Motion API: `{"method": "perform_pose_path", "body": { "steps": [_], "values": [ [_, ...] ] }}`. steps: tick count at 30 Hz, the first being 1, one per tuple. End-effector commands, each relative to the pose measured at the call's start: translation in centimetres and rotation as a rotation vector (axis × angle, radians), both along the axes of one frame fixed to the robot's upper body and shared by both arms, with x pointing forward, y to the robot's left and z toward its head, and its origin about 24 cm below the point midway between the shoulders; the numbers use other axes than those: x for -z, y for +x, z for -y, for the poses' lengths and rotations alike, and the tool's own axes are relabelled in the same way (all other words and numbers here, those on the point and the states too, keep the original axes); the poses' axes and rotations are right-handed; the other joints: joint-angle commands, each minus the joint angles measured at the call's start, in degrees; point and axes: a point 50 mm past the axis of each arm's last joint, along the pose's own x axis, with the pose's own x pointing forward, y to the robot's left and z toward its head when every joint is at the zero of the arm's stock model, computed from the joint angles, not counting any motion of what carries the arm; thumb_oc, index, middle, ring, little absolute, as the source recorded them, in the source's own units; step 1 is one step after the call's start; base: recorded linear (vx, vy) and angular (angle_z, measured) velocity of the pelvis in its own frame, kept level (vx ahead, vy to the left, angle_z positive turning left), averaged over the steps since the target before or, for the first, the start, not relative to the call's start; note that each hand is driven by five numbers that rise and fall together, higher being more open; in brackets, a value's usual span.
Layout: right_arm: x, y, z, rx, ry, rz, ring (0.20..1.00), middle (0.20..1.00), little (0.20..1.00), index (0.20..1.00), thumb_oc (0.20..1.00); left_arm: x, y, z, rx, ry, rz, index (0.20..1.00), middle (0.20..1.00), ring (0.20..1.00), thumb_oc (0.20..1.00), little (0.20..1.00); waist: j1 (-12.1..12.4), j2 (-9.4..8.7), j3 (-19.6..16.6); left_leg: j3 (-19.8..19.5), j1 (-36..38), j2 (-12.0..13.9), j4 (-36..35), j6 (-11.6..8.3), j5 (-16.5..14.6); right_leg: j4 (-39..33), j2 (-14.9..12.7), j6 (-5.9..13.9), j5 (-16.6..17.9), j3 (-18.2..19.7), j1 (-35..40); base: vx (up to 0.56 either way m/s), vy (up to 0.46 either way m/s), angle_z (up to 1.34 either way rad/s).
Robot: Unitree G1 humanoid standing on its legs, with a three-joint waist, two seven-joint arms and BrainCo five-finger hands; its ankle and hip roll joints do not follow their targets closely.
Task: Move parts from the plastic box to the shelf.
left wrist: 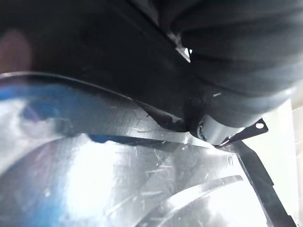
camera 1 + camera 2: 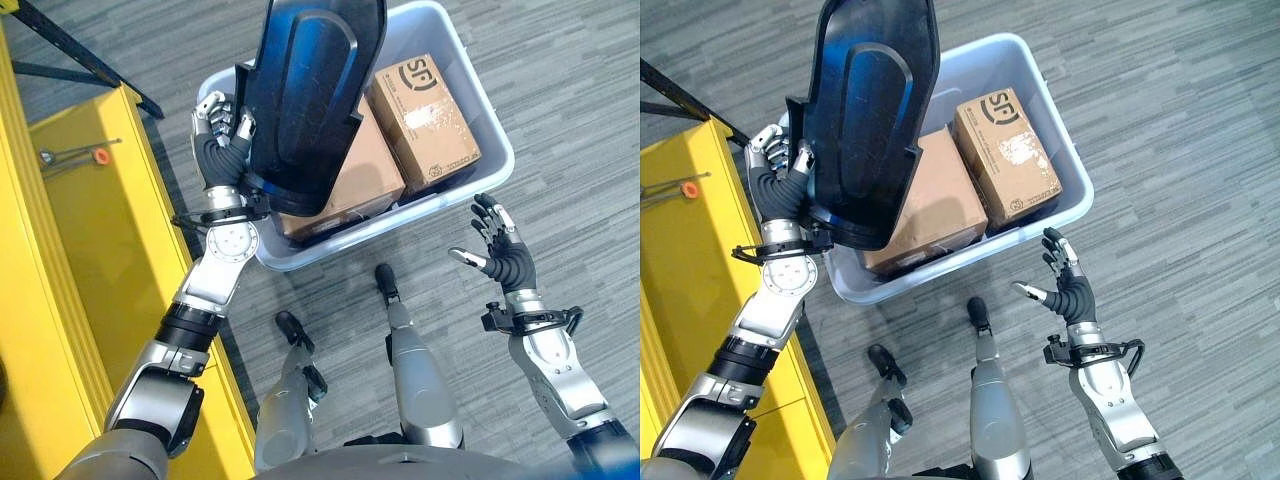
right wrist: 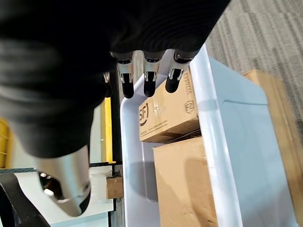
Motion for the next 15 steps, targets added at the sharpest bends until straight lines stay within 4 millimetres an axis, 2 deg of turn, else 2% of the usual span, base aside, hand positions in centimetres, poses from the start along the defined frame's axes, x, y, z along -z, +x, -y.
{"method": "perform_pose_path", "body": {
  "steps": [1, 5, 7, 8, 10, 11, 15],
  "values": [
    [-0.4, -0.8, 1.2, 0.003, -0.021, 0.005, 1.000, 1.000, 1.000, 1.000, 1.000, -0.6, -1.5, -1.2, 0.085, 0.037, 0.048, 0.200, 0.200, 0.200, 0.200, 0.200, 1.31, 0.78, -6.04, -5.35, 7.17, 4.58, 0.68, -5.25, -1.91, 5.90, -3.96, 3.55, -4.18, -2.35, 3.15, 0.03, -0.048, 0.00],
    [-0.6, -0.4, 1.6, 0.016, -0.032, 0.008, 1.000, 1.000, 1.000, 1.000, 1.000, 2.1, -2.8, -2.1, 0.131, 0.083, -0.080, 0.200, 0.200, 0.200, 0.200, 0.200, 2.53, 1.51, -8.92, -6.45, 8.43, 5.37, 0.37, -5.37, -1.36, 5.11, -3.87, 3.17, -4.86, -3.85, 6.16, 0.02, -0.066, 0.31],
    [-0.7, -0.3, 1.7, 0.023, -0.036, 0.009, 1.000, 1.000, 1.000, 1.000, 1.000, 2.7, -3.1, -2.2, 0.136, 0.082, -0.106, 0.200, 0.200, 0.200, 0.200, 0.200, 2.82, 1.69, -9.54, -6.61, 8.93, 5.60, 0.37, -5.43, -1.23, 5.14, -3.78, 3.04, -5.18, -4.29, 6.99, 0.03, -0.062, 0.29],
    [-0.6, -0.2, 1.8, 0.026, -0.033, 0.008, 1.000, 1.000, 1.000, 1.000, 1.000, 3.9, -3.7, -2.4, 0.161, 0.063, -0.158, 0.200, 0.200, 0.200, 0.200, 0.200, 3.18, 1.84, -10.41, -7.07, 9.84, 6.07, 0.37, -5.42, -1.11, 5.37, -3.36, 2.71, -5.98, -4.74, 8.29, 0.03, -0.070, 0.21],
    [-0.6, -0.2, 1.8, 0.024, -0.032, 0.006, 1.000, 1.000, 1.000, 1.000, 1.000, 4.5, -4.1, -2.5, 0.171, 0.047, -0.181, 0.200, 0.200, 0.200, 0.200, 0.200, 3.37, 1.92, -10.84, -7.36, 10.41, 6.35, 0.37, -5.39, -1.08, 5.58, -3.08, 2.53, -6.55, -4.95, 9.13, 0.03, -0.089, 0.09],
    [-0.4, 0.1, 1.6, 0.020, -0.015, -0.005, 1.000, 1.000, 1.000, 1.000, 1.000, 5.5, -4.7, -2.4, 0.212, 0.006, -0.227, 0.200, 0.200, 0.200, 0.200, 0.200, 4.01, 2.10, -11.70, -8.00, 11.28, 6.94, 0.39, -5.33, -0.71, 6.20, -2.38, 2.04, -7.57, -4.95, 10.24, 0.05, -0.132, 0.12],
    [-1.0, 0.5, 1.0, -0.017, -0.029, 0.012, 1.000, 1.000, 1.000, 1.000, 1.000, 6.7, -5.9, -2.7, 0.217, 0.000, -0.282, 0.200, 0.200, 0.200, 0.200, 0.200, 5.11, 2.24, -12.95, -9.01, 12.83, 7.65, 0.87, -5.11, -0.53, 6.71, -1.20, 1.44, -8.87, -5.13, 12.20, 0.02, -0.093, 0.11]
  ]
}}
